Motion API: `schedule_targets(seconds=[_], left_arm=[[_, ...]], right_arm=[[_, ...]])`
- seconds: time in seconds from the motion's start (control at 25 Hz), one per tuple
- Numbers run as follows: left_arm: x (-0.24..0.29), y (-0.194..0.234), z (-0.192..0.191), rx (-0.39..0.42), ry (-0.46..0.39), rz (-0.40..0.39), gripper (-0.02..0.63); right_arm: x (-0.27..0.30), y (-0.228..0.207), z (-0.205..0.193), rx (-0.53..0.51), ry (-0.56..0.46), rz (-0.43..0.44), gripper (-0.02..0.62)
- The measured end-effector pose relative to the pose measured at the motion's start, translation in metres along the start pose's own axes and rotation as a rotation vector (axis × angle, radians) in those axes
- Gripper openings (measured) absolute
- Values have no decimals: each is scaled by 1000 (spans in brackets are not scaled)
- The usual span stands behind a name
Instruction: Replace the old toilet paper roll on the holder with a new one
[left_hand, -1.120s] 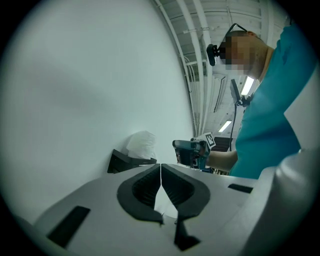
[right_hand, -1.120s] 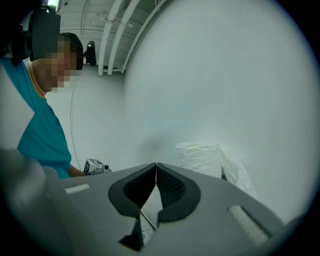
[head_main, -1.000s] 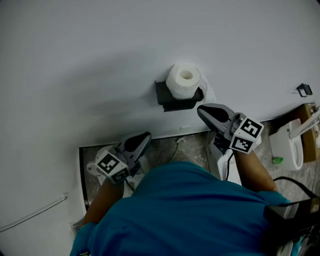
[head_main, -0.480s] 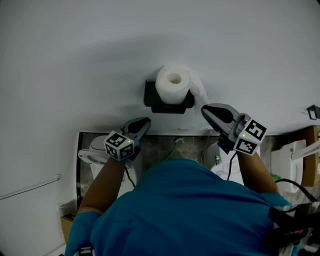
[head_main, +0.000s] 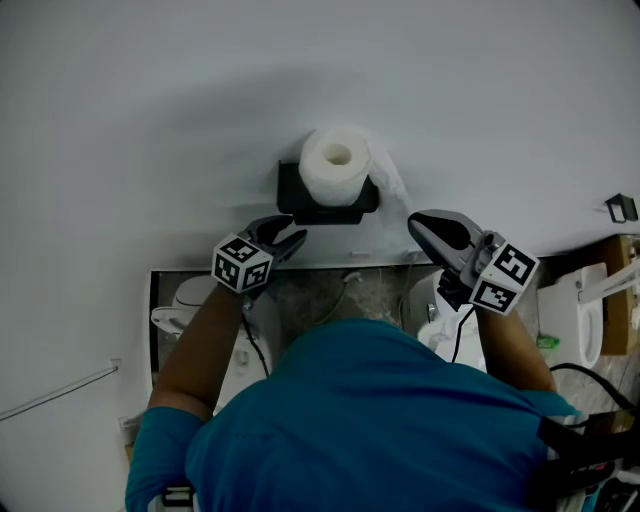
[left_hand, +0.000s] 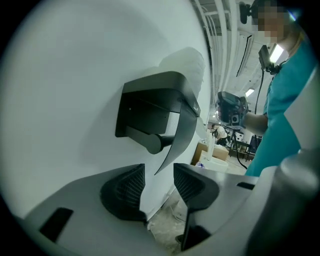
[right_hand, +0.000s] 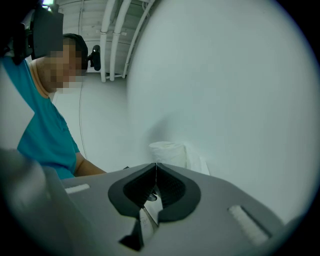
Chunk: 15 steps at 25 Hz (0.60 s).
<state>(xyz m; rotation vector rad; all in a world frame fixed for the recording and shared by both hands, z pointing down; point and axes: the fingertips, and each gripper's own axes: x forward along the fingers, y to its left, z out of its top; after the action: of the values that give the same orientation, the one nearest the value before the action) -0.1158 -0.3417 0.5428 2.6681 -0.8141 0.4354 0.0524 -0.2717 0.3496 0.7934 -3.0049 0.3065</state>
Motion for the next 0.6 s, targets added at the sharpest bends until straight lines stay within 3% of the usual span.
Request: schedule_targets(seconds=[0.28, 0.6], left_arm=[[16, -15, -4, 38, 77, -73, 164], [-5, -43, -16, 67, 91, -121, 149]], right_arm=[[-8, 2, -3, 2, 2, -37, 5], [-8, 6, 1, -13, -8, -27, 5]])
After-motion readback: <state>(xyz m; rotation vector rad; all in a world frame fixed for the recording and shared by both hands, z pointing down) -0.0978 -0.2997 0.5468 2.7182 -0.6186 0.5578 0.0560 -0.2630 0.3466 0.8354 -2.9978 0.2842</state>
